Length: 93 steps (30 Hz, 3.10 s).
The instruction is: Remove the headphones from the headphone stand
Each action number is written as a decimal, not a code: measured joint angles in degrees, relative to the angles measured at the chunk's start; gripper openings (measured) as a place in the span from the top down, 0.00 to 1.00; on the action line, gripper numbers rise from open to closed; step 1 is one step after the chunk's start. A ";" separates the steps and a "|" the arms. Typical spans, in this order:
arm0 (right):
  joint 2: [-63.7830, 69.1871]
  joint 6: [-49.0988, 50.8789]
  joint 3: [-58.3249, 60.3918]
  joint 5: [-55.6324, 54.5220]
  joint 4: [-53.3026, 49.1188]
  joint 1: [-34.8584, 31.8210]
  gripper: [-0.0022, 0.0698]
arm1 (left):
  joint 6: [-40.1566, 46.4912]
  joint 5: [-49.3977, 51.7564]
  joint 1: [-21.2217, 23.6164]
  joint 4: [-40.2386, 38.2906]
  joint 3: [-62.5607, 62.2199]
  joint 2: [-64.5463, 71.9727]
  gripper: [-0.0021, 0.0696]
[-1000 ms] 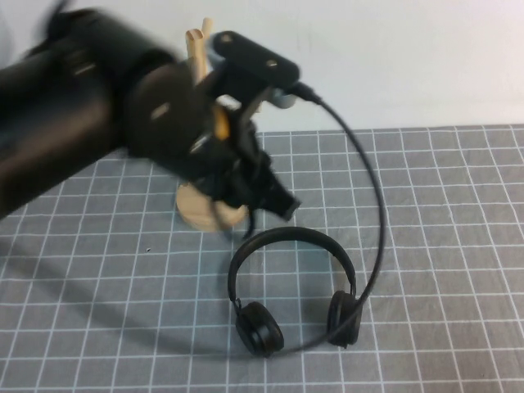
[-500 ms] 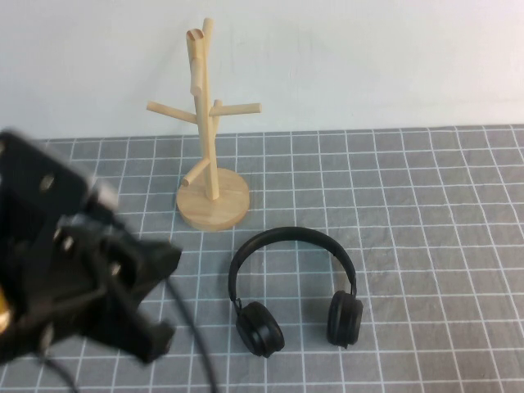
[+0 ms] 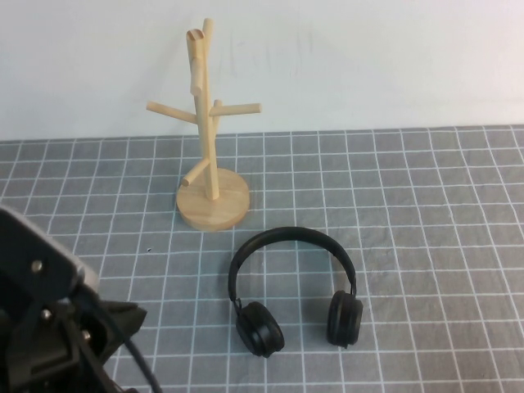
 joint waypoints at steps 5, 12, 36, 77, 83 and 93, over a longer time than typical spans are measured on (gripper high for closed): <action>0.00 0.00 0.00 0.00 0.00 0.00 0.98 | 0.00 -17.55 3.28 0.39 11.09 -7.33 0.97; 0.00 0.00 0.00 0.00 0.00 0.00 0.98 | 2.39 -39.32 20.46 -8.15 28.06 -27.20 0.98; 0.00 0.00 0.00 0.00 0.00 0.00 0.98 | 7.11 -19.01 38.84 -10.37 38.28 -44.23 0.98; 0.00 0.00 0.00 0.00 0.00 0.00 0.98 | 7.21 -18.42 38.84 -10.35 38.28 -44.25 0.98; 0.00 0.00 0.00 0.00 0.00 0.00 0.98 | 7.21 -18.42 38.84 -10.35 38.18 -44.25 0.98; 0.00 0.00 0.00 0.00 0.00 0.00 0.98 | 7.21 -18.42 38.84 -10.35 38.18 -44.25 0.98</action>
